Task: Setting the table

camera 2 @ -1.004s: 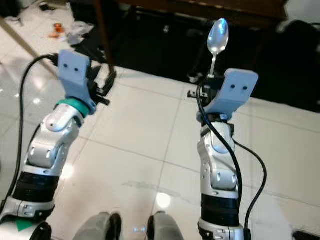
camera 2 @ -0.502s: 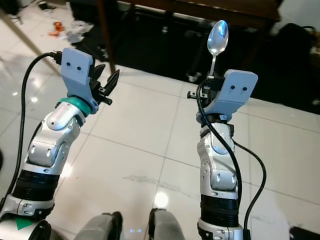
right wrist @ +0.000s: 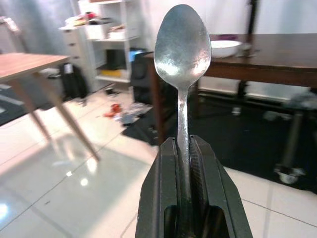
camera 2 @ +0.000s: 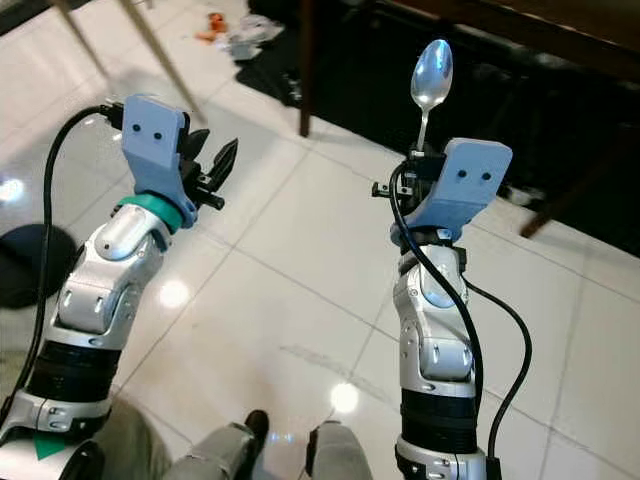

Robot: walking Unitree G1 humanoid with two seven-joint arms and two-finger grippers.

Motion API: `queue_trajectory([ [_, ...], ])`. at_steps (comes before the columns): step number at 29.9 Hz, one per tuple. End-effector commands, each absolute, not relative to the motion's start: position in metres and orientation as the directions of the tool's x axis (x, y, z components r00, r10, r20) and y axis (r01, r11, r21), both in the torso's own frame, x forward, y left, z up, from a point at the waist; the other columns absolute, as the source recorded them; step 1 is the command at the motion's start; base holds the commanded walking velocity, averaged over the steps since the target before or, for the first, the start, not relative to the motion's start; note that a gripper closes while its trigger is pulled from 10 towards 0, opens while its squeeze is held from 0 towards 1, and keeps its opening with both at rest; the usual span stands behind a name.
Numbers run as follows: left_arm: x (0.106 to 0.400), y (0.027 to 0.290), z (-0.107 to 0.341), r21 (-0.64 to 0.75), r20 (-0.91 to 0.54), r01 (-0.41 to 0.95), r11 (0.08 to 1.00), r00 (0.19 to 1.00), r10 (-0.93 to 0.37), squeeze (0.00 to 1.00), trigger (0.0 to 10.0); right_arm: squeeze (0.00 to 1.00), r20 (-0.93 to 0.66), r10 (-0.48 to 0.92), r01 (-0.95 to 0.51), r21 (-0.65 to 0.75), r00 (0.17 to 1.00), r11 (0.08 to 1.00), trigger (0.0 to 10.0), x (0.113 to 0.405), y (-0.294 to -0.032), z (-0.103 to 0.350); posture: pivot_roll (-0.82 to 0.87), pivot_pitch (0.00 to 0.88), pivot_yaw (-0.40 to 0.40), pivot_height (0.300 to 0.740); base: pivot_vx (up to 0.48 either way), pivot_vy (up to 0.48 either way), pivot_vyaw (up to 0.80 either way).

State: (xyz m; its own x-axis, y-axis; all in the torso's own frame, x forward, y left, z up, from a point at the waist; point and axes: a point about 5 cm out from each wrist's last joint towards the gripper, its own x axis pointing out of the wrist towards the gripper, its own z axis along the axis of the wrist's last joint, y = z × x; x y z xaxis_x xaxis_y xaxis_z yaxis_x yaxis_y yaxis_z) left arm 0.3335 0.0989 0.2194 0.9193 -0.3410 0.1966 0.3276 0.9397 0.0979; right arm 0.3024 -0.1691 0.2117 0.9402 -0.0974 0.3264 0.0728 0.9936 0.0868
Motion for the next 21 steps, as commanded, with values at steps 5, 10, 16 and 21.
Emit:
queue_trajectory([
  [5, 0.3338, 0.0993, 0.2136, 0.100, 0.168, 0.316, 0.943, 0.929, -0.329, 0.00, 10.0, 0.00, 0.328, -0.099, 0.075, 0.084, 0.940, 0.994, 10.0, 0.3009, -0.1698, 0.2120, -0.03, 0.080, 0.041, 0.740, 0.000, 0.000, 0.80],
  [10, 0.3343, 0.0991, 0.2137, 0.104, 0.167, 0.311, 0.945, 0.931, -0.325, 0.00, 10.0, 0.00, 0.328, -0.097, 0.074, 0.083, 0.940, 0.994, 10.0, 0.3011, -0.1701, 0.2122, -0.03, 0.078, 0.041, 0.740, 0.000, 0.000, 0.80],
  [16, 0.3348, 0.0991, 0.2135, 0.107, 0.167, 0.306, 0.946, 0.933, -0.320, 0.00, 10.0, 0.00, 0.328, -0.097, 0.074, 0.083, 0.940, 0.994, 10.0, 0.3012, -0.1701, 0.2121, -0.03, 0.076, 0.040, 0.740, 0.000, 0.000, 0.80],
  [21, 0.3349, 0.0992, 0.2134, 0.108, 0.167, 0.303, 0.947, 0.933, -0.318, 0.00, 10.0, 0.00, 0.329, -0.098, 0.074, 0.082, 0.939, 0.994, 10.0, 0.3013, -0.1702, 0.2124, -0.03, 0.074, 0.040, 0.740, 0.000, 0.000, 0.80],
])
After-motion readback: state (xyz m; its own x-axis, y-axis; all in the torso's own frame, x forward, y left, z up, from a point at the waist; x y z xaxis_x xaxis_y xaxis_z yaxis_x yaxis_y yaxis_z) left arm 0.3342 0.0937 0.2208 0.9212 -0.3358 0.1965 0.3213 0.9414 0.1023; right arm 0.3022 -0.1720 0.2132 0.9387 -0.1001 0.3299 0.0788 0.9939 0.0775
